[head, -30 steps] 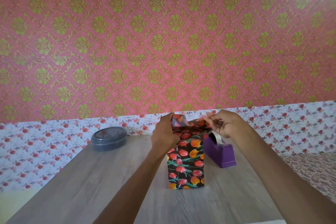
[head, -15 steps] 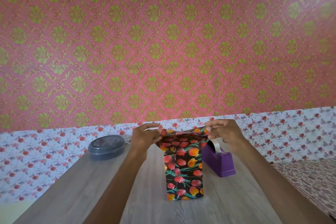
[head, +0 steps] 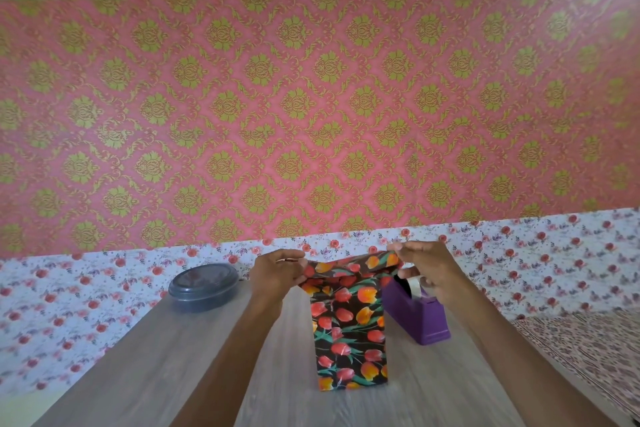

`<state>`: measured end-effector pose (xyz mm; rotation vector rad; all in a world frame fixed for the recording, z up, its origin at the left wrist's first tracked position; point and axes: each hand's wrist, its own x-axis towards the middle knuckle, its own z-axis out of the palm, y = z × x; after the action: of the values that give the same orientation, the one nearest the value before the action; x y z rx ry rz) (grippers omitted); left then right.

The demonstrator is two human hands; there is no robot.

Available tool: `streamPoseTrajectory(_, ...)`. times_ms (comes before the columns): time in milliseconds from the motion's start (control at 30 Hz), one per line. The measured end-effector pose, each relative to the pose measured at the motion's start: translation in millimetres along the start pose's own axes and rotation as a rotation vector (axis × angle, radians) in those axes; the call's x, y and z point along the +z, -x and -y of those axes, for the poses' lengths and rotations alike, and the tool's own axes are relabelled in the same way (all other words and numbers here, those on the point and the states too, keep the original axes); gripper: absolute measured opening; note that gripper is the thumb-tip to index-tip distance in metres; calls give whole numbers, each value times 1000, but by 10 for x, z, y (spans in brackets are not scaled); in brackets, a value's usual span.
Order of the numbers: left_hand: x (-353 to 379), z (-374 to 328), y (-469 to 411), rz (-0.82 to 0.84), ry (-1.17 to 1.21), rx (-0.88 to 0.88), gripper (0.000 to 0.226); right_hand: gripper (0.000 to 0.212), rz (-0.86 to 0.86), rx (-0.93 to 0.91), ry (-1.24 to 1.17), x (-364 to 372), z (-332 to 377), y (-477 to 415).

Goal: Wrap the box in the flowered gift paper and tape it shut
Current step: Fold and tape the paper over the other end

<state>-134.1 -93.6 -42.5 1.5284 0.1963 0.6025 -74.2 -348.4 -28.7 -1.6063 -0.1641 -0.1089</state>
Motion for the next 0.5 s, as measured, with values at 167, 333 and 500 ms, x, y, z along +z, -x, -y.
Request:
streamPoseTrajectory(167, -23, 39, -28, 6, 12, 19, 11, 18, -10, -68, -21, -21, -36, 0)
streamPoseTrajectory(333, -35, 65, -96, -73, -238, 182, 19, 14, -120, -221, 80, 1, -115, -78)
streamPoseTrajectory(500, -59, 42, -99, -111, -543, 378, 12, 14, -147, -354, 151, 46, -146, -75)
